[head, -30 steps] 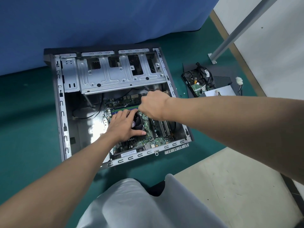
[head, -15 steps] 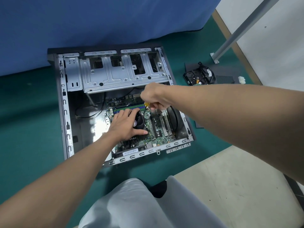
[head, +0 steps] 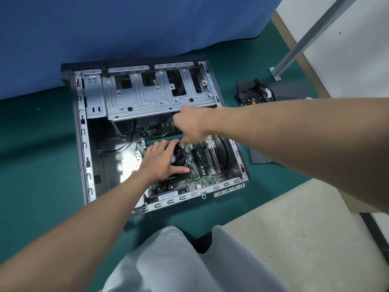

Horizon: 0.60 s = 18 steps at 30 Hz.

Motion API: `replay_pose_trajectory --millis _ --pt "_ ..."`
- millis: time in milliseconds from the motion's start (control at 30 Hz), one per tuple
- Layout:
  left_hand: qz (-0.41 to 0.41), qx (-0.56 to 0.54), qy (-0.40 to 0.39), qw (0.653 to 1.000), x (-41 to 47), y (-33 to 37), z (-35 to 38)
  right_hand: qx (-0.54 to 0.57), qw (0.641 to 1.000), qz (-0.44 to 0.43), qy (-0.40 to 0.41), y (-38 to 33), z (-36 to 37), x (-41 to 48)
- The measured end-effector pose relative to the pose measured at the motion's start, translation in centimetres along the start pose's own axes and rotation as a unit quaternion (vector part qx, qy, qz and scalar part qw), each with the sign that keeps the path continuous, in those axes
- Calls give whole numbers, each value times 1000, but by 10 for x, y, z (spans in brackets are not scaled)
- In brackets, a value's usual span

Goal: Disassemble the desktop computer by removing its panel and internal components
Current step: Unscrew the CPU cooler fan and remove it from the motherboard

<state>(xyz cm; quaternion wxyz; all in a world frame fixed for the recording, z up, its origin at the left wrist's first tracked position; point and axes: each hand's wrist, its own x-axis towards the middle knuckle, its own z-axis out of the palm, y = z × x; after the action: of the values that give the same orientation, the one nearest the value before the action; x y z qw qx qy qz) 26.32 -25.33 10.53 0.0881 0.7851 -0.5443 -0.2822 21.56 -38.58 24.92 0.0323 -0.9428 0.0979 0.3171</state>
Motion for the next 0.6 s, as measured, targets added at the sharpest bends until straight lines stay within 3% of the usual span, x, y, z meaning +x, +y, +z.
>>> replay_pose_trajectory --millis 67,133,167,200,267,333,367,500,600 --pt "2 0 -1 1000 0 0 0 204 970 134 -16 1 5 3" --pt "0 -9 2 1000 0 0 -1 374 886 263 -72 1 8 6" --pt "-1 -12 1 1000 0 0 -1 397 864 289 -108 1 7 5" --pt "-1 -12 0 1000 0 0 -1 392 864 287 -133 2 5 4" --pt "-1 -12 -1 1000 0 1 -1 297 920 224 -121 1 3 0" --pt "-1 -9 -1 1000 0 1 -1 114 981 144 -62 -5 1 -5" --pt "-1 -7 -1 1000 0 1 -1 31 992 111 -44 -9 0 -7" --pt "1 11 5 1000 1 1 -1 -159 985 -60 -9 -12 3 -3" --pt "0 -2 6 1000 0 1 0 -144 986 -75 28 -5 1 1"
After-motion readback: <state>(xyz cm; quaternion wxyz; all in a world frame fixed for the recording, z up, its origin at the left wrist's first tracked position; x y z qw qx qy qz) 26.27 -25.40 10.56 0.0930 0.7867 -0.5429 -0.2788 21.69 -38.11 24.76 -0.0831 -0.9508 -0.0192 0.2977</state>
